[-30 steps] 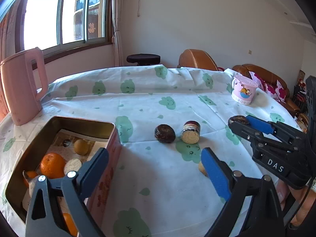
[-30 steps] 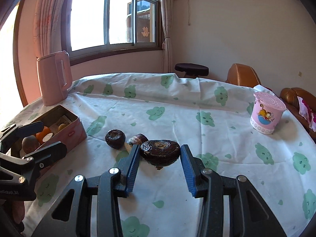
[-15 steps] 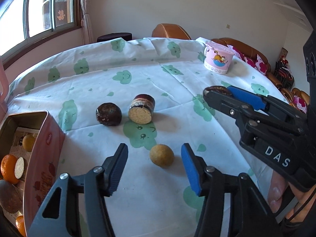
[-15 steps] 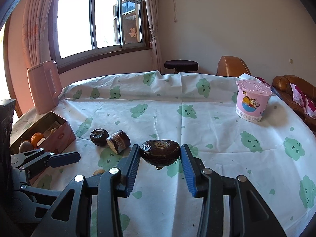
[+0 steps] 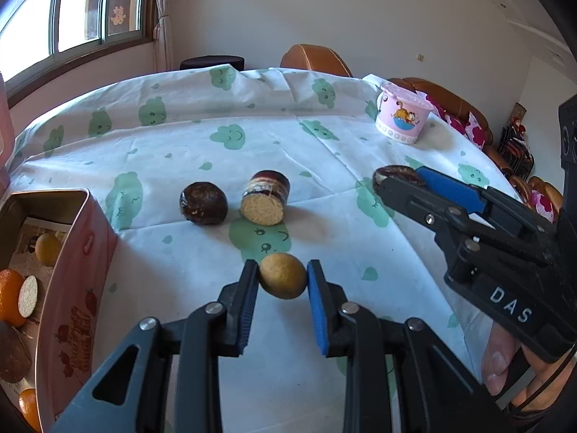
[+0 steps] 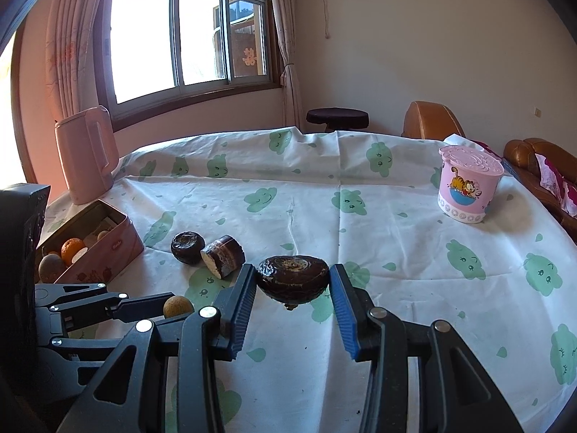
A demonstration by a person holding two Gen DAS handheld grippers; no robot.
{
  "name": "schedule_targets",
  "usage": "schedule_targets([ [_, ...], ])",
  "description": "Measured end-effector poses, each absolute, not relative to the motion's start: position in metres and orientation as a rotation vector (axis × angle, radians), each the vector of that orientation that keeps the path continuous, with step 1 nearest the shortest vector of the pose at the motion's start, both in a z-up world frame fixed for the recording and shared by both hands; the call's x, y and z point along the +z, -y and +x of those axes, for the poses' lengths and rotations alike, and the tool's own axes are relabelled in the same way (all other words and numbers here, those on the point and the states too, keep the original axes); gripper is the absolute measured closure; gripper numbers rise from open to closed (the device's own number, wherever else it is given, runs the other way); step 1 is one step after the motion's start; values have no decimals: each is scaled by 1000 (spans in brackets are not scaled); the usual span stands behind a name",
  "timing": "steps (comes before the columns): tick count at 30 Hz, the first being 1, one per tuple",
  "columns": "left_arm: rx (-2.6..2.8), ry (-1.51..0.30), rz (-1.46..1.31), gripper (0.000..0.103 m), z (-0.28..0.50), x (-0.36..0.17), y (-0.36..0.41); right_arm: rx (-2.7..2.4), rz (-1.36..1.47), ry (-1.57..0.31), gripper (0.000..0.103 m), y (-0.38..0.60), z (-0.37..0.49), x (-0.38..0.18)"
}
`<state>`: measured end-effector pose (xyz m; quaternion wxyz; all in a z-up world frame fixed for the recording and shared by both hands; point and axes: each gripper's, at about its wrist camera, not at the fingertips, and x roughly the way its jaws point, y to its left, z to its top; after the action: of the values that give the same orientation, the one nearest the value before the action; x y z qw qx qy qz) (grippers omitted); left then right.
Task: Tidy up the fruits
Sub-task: 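Grasp the dark brown round snack with the right tool while the left tool grasps a small yellow fruit, then lift and carry the small yellow fruit and dark brown snack toward the tin with both tools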
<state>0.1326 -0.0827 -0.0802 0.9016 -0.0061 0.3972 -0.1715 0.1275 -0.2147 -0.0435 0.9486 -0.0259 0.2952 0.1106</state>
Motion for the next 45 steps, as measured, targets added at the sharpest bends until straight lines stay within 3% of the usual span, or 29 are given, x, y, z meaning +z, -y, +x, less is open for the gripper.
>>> schedule_targets([
  [45,-211,-553,-65,74,99,-51,58,287,-65,-410,59,214,95,-26],
])
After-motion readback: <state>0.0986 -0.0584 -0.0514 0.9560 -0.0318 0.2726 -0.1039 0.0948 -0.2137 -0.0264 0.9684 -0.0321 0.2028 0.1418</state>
